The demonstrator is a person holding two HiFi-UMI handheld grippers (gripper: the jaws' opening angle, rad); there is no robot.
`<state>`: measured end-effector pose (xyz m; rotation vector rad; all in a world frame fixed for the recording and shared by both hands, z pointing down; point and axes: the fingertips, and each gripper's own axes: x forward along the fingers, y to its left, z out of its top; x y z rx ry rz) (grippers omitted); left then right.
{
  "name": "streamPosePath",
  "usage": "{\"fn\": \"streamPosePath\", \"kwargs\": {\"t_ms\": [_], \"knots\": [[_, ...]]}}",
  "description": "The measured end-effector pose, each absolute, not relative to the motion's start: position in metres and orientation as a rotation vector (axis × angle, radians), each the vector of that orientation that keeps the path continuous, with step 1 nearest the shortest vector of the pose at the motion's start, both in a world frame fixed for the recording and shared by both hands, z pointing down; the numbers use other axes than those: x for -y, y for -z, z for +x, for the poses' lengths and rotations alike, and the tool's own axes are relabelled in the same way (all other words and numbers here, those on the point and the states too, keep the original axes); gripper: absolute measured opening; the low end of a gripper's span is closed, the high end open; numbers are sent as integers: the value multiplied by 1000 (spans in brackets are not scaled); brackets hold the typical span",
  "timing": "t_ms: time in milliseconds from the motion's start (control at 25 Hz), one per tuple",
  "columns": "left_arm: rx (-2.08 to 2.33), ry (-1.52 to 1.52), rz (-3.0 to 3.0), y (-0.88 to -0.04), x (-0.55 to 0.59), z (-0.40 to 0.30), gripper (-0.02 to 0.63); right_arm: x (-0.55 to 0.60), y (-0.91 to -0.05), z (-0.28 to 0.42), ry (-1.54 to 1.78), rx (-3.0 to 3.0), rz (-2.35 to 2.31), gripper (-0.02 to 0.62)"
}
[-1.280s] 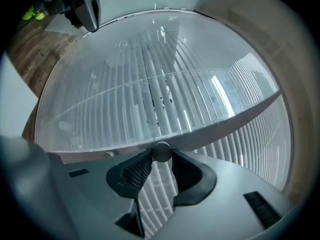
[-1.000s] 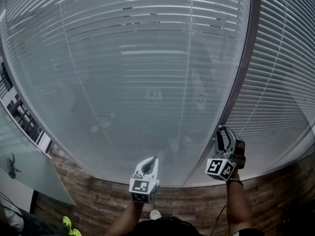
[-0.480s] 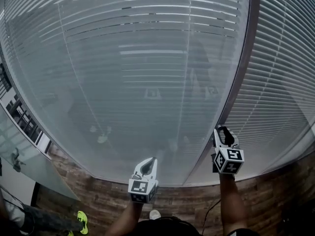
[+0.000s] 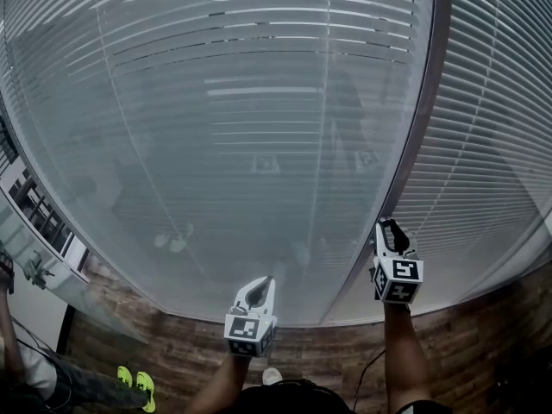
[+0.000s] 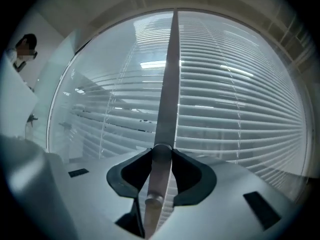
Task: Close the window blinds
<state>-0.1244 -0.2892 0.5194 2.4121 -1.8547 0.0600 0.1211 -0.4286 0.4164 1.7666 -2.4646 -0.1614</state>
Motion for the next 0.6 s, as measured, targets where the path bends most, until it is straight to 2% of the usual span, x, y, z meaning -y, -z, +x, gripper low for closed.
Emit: {"fn": "streamPosePath", "kwargs": {"t_ms": [360, 600], "knots": [[1836, -64, 2425, -522, 293, -123, 0, 426, -420, 115, 793, 1957, 1521, 127], [1824, -81, 2433, -524, 294, -120, 0, 428, -424, 115, 1042, 1712, 1342, 127]]}}
